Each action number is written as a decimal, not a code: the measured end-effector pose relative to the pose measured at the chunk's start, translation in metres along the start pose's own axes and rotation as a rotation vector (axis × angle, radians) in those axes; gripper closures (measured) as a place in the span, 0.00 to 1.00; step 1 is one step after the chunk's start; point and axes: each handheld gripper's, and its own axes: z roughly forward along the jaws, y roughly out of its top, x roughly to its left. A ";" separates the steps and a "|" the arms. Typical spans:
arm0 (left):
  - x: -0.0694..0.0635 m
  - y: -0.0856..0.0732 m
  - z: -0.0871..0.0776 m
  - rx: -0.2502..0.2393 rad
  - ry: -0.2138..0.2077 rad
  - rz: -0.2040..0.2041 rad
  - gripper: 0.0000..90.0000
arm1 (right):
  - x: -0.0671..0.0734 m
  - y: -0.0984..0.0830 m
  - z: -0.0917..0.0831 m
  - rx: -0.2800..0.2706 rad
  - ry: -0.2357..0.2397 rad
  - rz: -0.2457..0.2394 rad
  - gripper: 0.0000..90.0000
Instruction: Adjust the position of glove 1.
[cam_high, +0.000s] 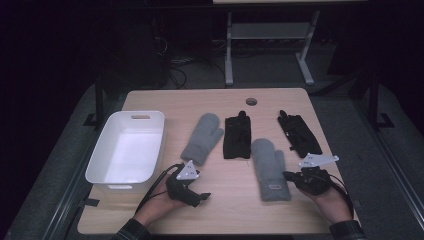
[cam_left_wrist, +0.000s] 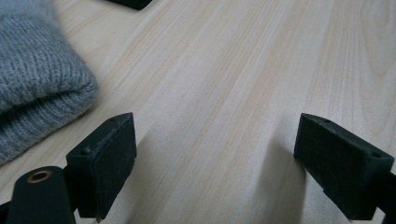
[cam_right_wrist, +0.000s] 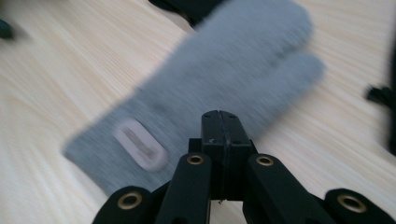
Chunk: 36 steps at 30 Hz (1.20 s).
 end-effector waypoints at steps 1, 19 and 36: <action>0.000 0.000 0.000 0.001 0.000 0.001 0.13 | -0.002 -0.002 0.000 0.016 -0.003 0.004 1.00; 0.000 0.000 0.000 -0.003 0.000 -0.004 0.13 | 0.028 -0.007 0.016 0.127 0.164 -0.113 1.00; 0.000 0.000 0.000 0.000 0.001 0.000 0.13 | 0.054 0.020 0.041 0.098 0.276 -0.186 1.00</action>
